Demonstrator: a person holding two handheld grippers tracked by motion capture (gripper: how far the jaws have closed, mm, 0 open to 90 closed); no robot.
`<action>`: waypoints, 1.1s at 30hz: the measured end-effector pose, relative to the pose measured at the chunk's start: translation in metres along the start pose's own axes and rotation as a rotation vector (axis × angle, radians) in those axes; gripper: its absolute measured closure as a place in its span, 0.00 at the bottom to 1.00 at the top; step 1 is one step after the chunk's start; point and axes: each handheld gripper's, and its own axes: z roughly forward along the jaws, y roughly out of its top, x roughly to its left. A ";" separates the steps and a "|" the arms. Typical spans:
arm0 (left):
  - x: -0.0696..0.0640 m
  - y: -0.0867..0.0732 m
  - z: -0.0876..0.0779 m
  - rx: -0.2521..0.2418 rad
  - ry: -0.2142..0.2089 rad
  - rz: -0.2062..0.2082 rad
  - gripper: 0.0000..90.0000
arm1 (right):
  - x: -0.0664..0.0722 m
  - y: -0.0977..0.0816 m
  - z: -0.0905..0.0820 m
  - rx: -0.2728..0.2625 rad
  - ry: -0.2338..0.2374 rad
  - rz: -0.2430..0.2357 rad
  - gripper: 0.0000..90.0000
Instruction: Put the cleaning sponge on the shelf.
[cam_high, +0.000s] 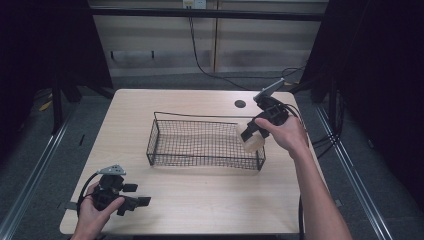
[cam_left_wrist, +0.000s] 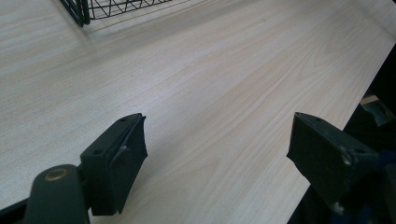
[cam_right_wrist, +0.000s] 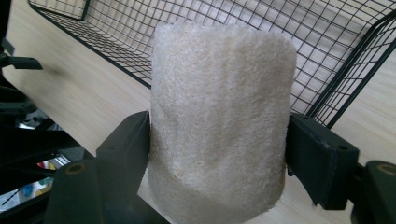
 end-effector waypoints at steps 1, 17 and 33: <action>0.000 0.000 0.000 -0.002 0.003 0.002 0.21 | 0.000 0.000 0.002 0.000 -0.003 -0.001 0.29; -0.001 0.000 -0.001 -0.005 0.002 0.002 0.21 | -0.004 0.005 0.030 0.021 -0.044 0.068 0.29; -0.001 0.000 0.000 -0.002 0.007 0.004 0.21 | -0.016 0.006 0.050 0.002 -0.076 0.148 0.29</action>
